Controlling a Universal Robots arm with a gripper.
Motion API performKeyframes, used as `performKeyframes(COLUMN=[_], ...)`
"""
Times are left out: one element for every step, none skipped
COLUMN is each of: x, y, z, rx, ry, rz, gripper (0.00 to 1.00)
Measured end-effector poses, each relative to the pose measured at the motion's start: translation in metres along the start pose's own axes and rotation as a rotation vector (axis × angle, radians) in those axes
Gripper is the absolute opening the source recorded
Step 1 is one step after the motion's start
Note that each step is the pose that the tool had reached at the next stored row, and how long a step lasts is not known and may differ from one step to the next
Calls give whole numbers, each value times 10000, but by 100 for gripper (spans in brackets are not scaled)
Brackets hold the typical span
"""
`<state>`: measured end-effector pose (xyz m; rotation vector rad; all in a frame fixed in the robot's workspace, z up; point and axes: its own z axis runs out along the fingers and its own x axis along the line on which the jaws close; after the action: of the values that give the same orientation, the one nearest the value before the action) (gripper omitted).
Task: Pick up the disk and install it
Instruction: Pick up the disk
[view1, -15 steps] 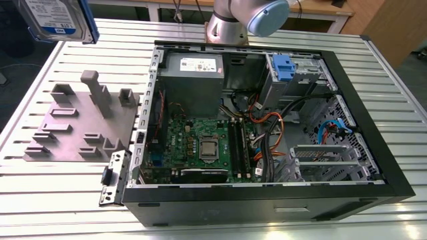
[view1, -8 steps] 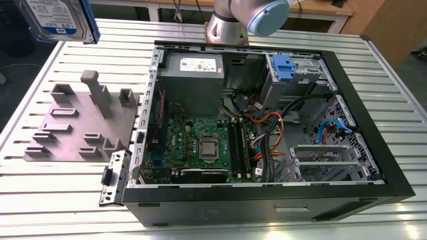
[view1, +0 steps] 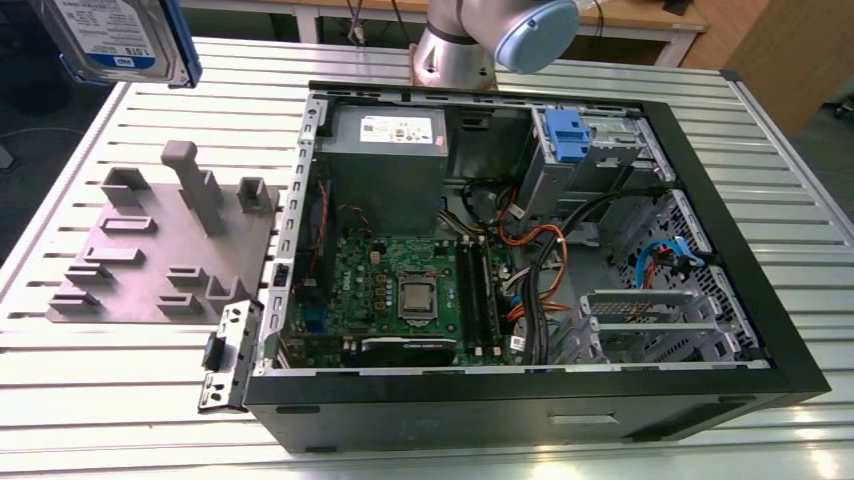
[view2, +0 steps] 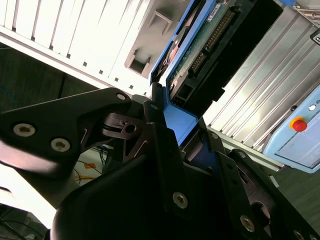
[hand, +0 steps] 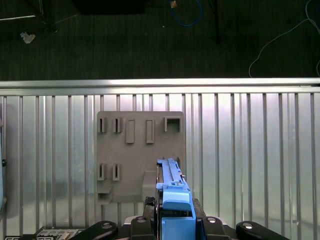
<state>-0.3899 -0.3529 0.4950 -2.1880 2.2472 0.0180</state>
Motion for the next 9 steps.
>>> performKeyframes(x=[0, 0, 0, 0, 0, 0, 0, 0, 0], y=[-1, -3, -9, -12, -13, -13, -14, -14, -17], z=[0, 0, 0, 0, 0, 0, 0, 0, 0], rx=[1, 1, 1, 1, 1, 0, 0, 1, 0], ry=[0, 0, 0, 0, 0, 0, 0, 0, 0], rz=[0, 0, 0, 0, 0, 0, 0, 0, 0], gripper=[36, 36, 36, 36, 36, 36, 36, 36, 36])
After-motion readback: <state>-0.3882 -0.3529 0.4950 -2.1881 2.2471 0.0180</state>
